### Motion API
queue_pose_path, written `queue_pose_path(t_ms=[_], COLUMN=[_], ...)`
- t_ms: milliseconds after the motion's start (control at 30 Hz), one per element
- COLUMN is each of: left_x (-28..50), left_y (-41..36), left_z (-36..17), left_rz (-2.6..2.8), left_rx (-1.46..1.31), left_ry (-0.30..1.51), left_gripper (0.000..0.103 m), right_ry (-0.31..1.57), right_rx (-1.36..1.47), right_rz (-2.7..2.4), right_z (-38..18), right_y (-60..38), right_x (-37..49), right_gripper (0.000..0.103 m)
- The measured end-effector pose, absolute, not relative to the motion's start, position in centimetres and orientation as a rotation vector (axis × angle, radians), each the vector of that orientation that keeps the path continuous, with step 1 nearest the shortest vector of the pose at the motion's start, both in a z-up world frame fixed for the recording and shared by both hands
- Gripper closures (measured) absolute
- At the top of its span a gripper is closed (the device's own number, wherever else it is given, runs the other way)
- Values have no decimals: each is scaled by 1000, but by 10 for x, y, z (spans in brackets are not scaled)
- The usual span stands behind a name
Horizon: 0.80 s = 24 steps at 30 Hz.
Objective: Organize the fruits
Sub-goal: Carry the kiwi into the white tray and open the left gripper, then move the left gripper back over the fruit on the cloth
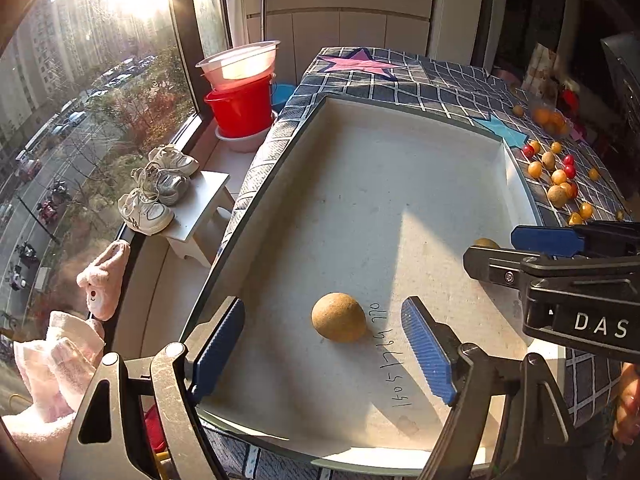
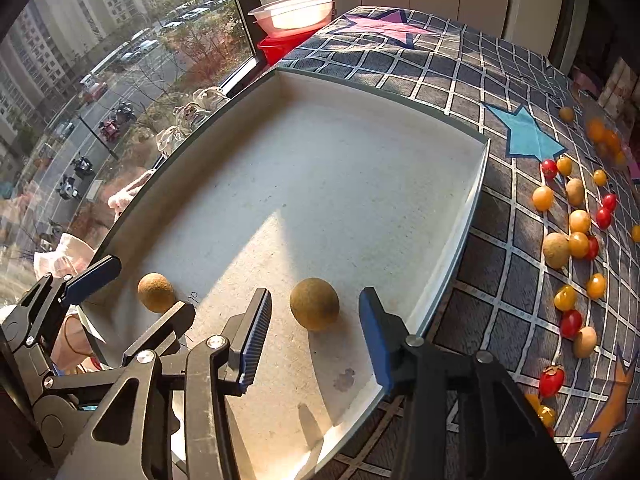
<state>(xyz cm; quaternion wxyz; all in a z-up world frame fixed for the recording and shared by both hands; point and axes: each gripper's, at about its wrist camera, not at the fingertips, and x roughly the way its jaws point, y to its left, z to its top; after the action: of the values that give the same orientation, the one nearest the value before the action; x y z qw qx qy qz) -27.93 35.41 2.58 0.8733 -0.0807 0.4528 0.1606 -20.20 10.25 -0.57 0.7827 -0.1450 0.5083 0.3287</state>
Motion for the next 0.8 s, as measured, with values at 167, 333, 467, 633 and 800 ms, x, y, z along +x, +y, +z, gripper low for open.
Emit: queue_pose_path(t_ms=[167, 333, 467, 633, 800], left_x=[-279, -277, -270, -259, -247], left_y=[350, 329, 301, 257, 213], left_z=[30, 44, 56, 66, 67], left_rz=[306, 273, 215, 121, 43], left_rx=[-194, -155, -117, -62, -15], left_ry=[965, 952, 940, 933, 946], left_gripper=[21, 21, 21, 21, 21], right_ry=[1042, 1035, 1039, 1056, 1076], right_rx=[-250, -211, -177, -129, -87], right_rz=[694, 646, 586, 502, 413], right_z=[18, 29, 29, 22, 11], right_y=[80, 41, 0, -53, -105], right_x=[-198, -192, -184, -172, -164], right_gripper=[25, 24, 23, 23, 23])
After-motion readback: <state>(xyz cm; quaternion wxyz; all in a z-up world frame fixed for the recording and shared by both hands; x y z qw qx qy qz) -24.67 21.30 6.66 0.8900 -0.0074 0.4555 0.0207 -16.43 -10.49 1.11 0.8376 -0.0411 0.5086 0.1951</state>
